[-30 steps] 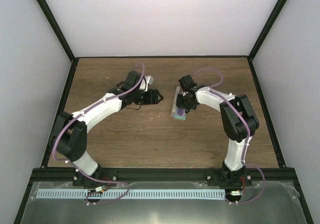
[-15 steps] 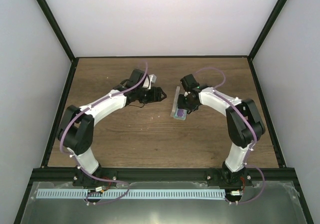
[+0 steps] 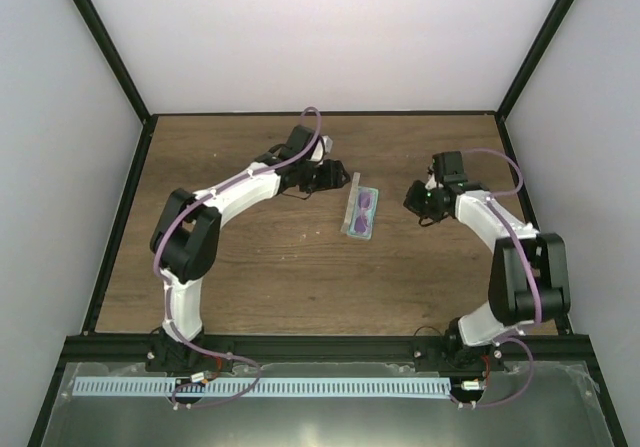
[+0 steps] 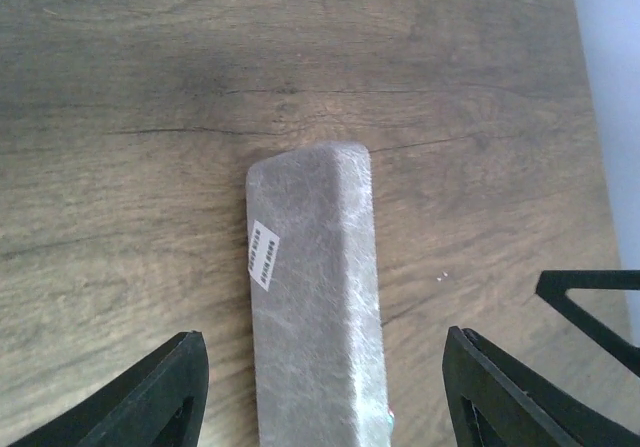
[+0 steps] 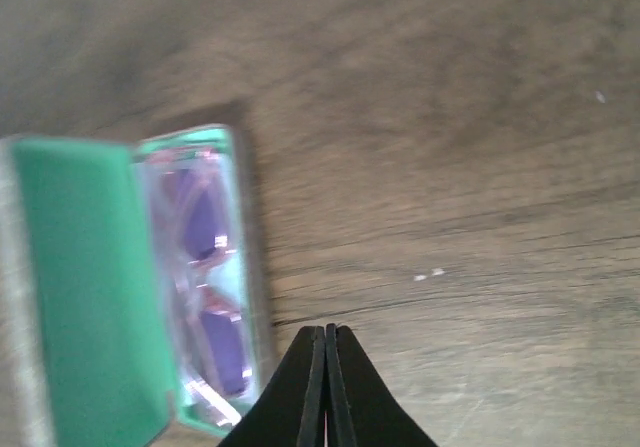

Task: Organize the sunglasses
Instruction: Place the sunglasses in the sunglasses case, then close the sunglasses case at the center of the board.

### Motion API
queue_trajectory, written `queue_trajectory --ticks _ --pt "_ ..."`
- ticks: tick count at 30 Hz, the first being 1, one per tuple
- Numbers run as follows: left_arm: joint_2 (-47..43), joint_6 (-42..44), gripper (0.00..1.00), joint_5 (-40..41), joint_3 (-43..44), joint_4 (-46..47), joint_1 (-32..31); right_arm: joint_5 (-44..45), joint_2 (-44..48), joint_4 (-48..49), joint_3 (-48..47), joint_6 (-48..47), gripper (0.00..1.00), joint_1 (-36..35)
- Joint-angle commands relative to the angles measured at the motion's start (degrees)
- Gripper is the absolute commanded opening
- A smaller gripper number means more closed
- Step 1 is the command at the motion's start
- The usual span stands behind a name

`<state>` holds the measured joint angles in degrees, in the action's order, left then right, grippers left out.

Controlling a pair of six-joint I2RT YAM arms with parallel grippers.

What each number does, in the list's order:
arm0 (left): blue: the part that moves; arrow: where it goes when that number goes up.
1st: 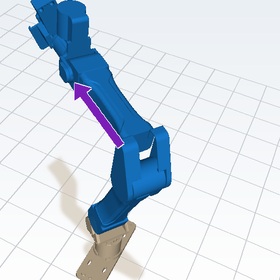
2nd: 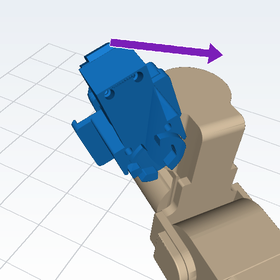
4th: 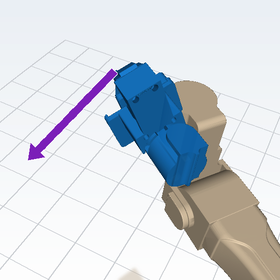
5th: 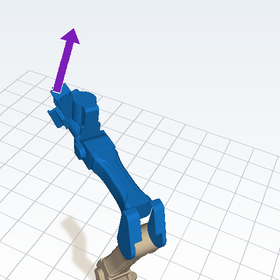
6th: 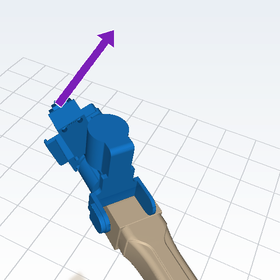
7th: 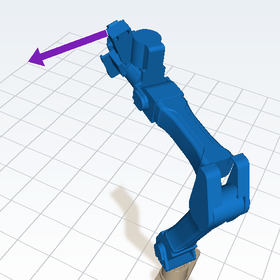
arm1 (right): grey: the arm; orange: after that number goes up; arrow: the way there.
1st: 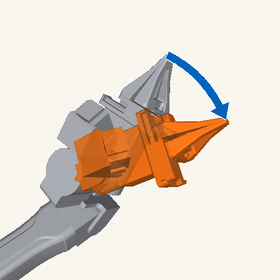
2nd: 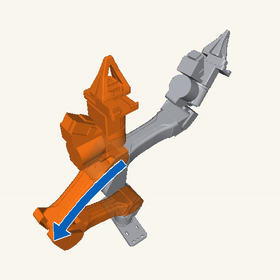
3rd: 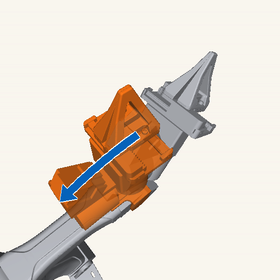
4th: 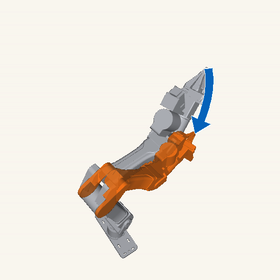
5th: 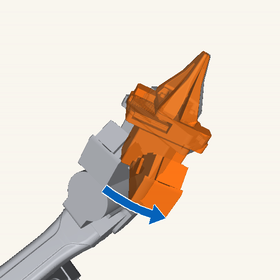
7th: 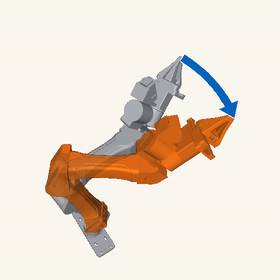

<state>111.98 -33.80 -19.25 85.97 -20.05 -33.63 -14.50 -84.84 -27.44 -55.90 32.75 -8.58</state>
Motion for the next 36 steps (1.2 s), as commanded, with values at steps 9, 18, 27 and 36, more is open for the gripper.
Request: queue_trajectory --ticks 9,18,27,36 --pt "4.84 1.41 0.43 1.30 5.63 -5.91 -0.39 -13.01 -16.91 12.14 0.55 2.81 0.01 3.05" --pt "6.64 3.16 0.21 1.53 5.95 -8.43 -0.67 -15.02 -21.51 14.94 0.93 4.54 0.01 1.56" --pt "9.94 3.10 0.21 0.23 10.11 -9.52 -4.52 -13.86 -22.72 14.92 0.45 6.01 0.01 -4.00" --pt "14.01 3.02 0.21 -0.84 13.97 -11.89 -7.37 -14.17 -24.26 14.80 -0.38 5.85 0.01 -5.06"
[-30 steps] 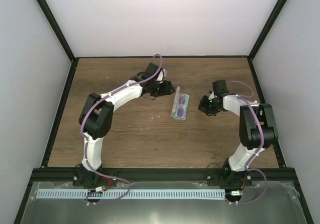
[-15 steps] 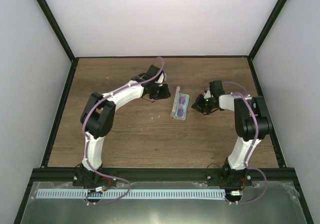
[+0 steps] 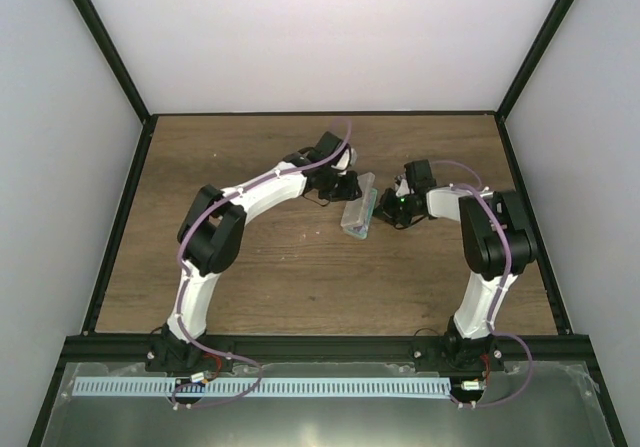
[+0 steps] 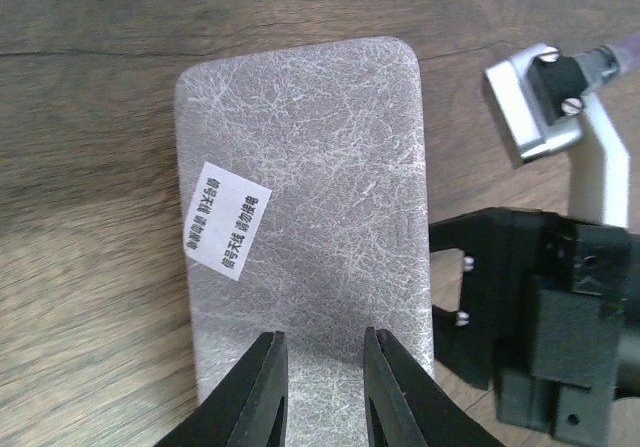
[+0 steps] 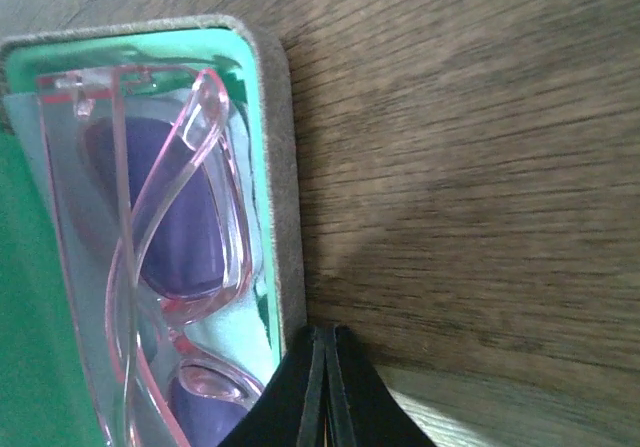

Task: Organize the sunglasses
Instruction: Close the sunglasses case at the center of the board.

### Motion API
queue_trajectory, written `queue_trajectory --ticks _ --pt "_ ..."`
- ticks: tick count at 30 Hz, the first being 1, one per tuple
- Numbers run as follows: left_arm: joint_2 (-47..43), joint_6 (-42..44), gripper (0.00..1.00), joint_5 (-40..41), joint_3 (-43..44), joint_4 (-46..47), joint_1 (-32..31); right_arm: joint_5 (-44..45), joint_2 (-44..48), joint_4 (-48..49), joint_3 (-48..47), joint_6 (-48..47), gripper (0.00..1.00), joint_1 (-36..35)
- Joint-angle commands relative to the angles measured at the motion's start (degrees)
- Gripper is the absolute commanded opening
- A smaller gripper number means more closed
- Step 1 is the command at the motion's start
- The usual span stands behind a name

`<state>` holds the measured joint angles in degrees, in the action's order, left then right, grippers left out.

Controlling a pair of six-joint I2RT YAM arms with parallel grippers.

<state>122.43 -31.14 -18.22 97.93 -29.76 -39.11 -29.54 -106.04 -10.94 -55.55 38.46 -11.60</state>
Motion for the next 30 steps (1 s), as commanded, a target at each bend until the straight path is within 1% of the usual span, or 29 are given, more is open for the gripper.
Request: queue_trajectory --ticks 1,6,13,16,17,18,21,22,23,24,25,27,29,30 --pt "4.13 0.44 0.21 -2.17 2.44 -2.46 -2.15 0.79 -3.12 -1.65 -0.78 0.13 0.01 -2.15" --pt "5.61 0.72 0.21 -1.78 2.68 -3.91 -2.92 1.09 -3.25 -1.78 -0.79 -0.36 0.01 -2.27" --pt "4.85 1.40 0.21 0.73 1.04 -4.62 -2.86 2.20 -2.26 -2.69 -0.71 -1.24 0.01 -2.29" --pt "2.57 1.87 0.22 2.58 0.21 -3.63 -2.87 3.83 -0.13 -3.62 -0.42 -2.02 0.01 -2.24" --pt "0.65 2.26 0.26 3.75 -0.26 -2.82 -2.84 4.58 1.12 -3.79 -0.17 -2.42 0.01 -2.24" --pt "-0.99 2.58 0.31 5.13 -0.74 -2.17 -2.69 5.33 2.86 -3.84 0.09 -2.88 0.01 -2.24" --pt "-7.38 2.69 0.50 8.17 -4.80 1.88 -1.88 8.80 7.39 -4.36 0.69 -5.24 0.05 -2.25" --pt "-9.65 2.37 0.58 8.72 -6.68 3.66 -1.31 10.36 8.99 -4.55 0.71 -6.80 0.07 -2.28" --pt "-12.03 1.93 0.68 9.33 -8.55 5.26 -0.69 12.10 10.66 -4.62 0.71 -7.91 0.10 -2.25" --pt "-14.18 1.21 0.80 10.02 -11.09 6.49 0.05 14.11 12.50 -4.51 0.75 -9.30 0.15 -2.22" --pt "-16.36 0.91 0.87 10.61 -13.02 7.56 0.86 15.82 14.25 -4.03 0.85 -10.69 0.23 -2.23" --pt "-20.20 0.53 0.94 12.06 -16.23 8.81 2.33 19.53 18.16 -2.95 0.95 -12.78 0.34 -2.21" --pt "-23.50 0.32 0.97 13.00 -19.01 9.58 4.03 22.85 22.90 -0.47 2.01 -15.04 0.44 -2.12" --pt "-25.20 0.18 0.98 13.49 -20.46 10.01 4.93 24.59 25.60 1.32 2.84 -16.64 0.54 -2.17"
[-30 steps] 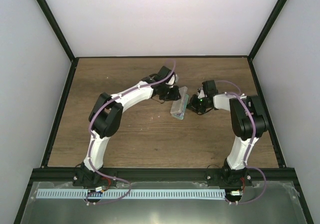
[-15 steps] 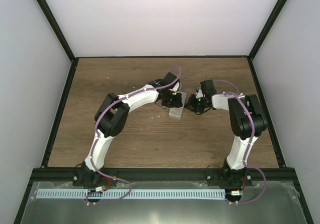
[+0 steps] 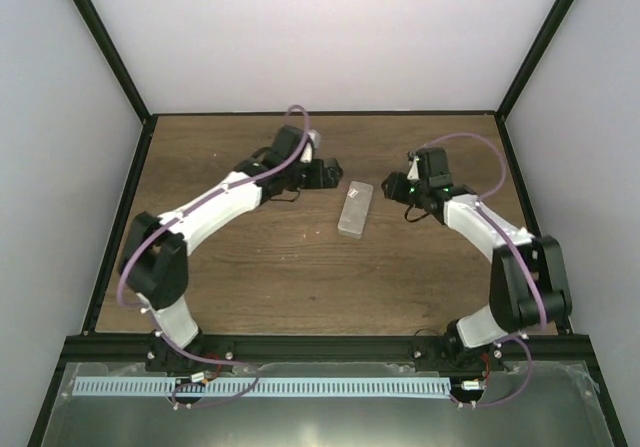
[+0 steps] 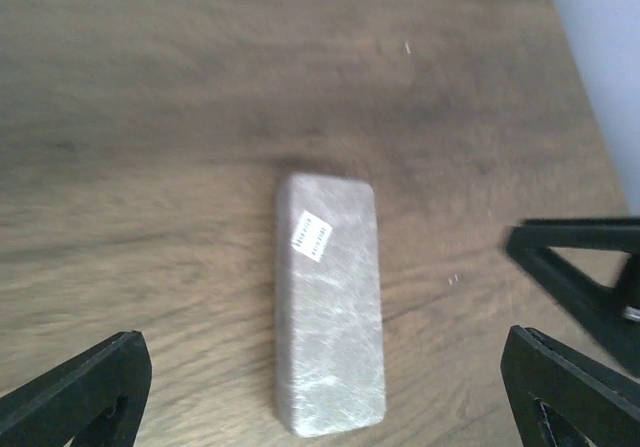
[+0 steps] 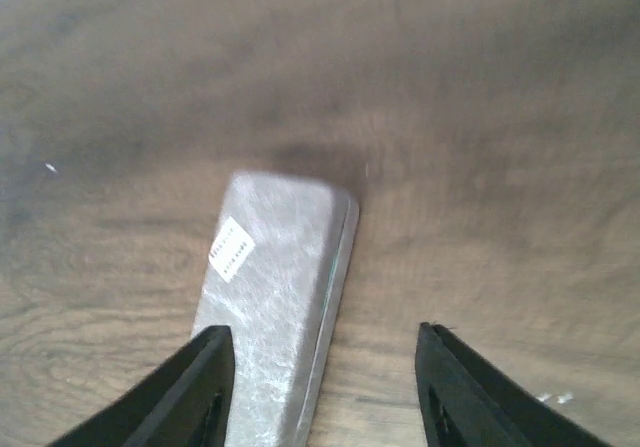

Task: Organize the sunglasses
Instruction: Reset both arms

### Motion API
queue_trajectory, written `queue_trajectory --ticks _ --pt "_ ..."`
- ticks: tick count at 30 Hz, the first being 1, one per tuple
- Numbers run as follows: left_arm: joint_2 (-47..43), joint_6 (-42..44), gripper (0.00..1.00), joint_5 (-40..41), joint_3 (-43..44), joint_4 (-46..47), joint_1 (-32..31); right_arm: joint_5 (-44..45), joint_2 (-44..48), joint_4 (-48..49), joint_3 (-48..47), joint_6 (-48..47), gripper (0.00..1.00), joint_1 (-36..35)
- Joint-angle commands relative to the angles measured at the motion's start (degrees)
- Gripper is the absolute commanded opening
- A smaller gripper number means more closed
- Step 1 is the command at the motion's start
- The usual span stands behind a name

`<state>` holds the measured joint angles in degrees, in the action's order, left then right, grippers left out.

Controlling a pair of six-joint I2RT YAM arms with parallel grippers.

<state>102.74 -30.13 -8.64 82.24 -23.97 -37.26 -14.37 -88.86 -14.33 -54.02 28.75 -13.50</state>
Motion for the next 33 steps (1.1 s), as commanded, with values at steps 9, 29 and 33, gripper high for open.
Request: queue_trajectory --ticks 9,29,33 --pt "-25.28 0.86 1.00 11.28 -21.14 13.32 12.73 21.33 23.37 34.91 21.82 -20.85 1.00 5.55" --pt "-58.02 15.13 1.00 42.88 -65.90 43.56 18.81 11.98 3.08 88.05 43.40 -25.82 1.00 13.50" --pt "-49.76 19.53 1.00 37.14 -66.02 49.87 28.33 2.84 2.51 86.01 41.42 -29.38 1.00 13.50"
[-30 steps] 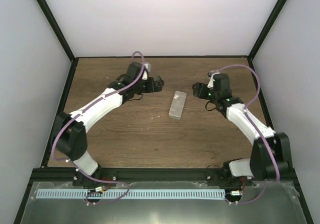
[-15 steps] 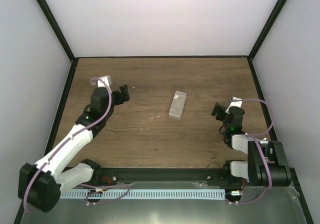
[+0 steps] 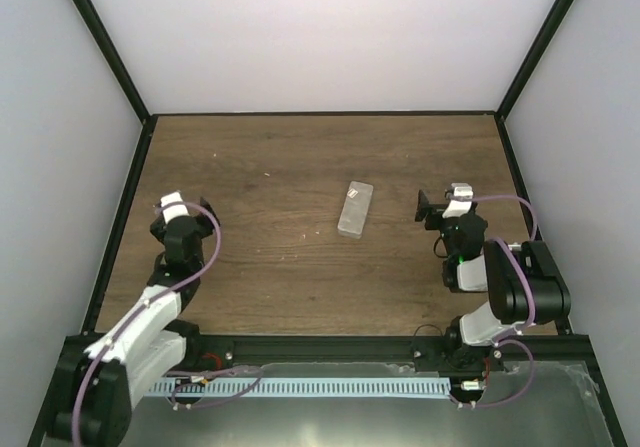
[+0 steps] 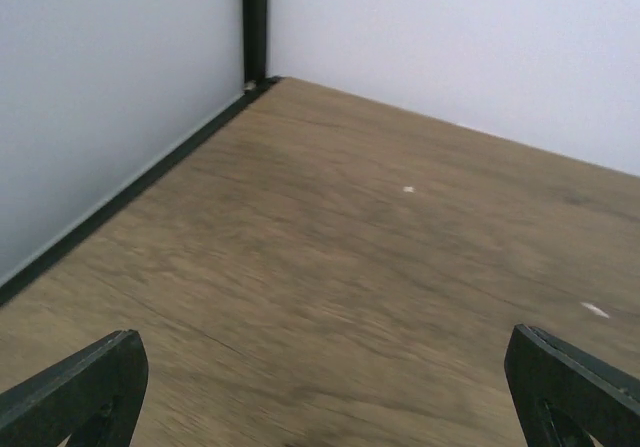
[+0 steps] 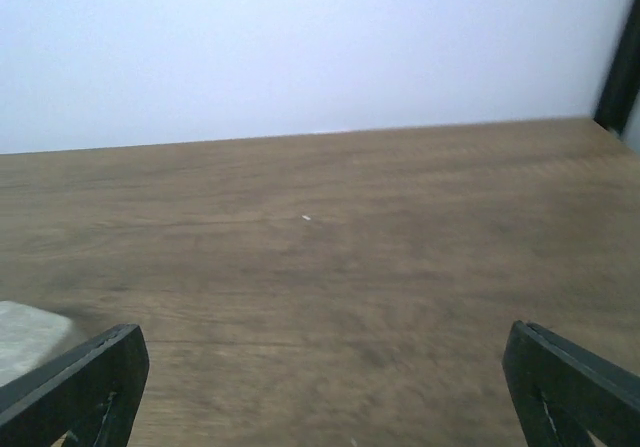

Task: Organize the sunglasses
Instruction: Reset both arms

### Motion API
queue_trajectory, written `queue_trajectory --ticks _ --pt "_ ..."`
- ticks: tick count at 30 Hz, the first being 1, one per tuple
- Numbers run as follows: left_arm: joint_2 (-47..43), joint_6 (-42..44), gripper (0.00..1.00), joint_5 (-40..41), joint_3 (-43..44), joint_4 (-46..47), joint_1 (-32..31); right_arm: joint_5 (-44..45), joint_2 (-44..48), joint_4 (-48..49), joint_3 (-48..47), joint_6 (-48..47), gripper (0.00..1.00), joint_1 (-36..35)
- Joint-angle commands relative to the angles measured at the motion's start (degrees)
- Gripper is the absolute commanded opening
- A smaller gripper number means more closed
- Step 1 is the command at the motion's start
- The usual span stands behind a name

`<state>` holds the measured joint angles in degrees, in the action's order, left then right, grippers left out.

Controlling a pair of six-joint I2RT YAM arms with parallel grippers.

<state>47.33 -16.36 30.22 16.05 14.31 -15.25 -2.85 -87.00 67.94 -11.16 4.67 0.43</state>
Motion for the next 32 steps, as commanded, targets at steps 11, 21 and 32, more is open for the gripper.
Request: queue_trajectory --ticks 11,21,32 --pt "28.14 10.04 1.00 -11.21 2.30 33.54 14.28 -8.43 -0.16 2.31 -2.52 -5.74 1.00 -0.77" --pt "39.97 15.75 1.00 -22.31 6.90 38.11 15.57 -6.45 -0.53 2.40 -2.64 -4.92 1.00 -0.78" --pt "40.02 16.44 1.00 -26.28 4.53 42.33 16.30 -6.44 -0.65 2.11 -2.87 -4.78 1.00 -0.78"
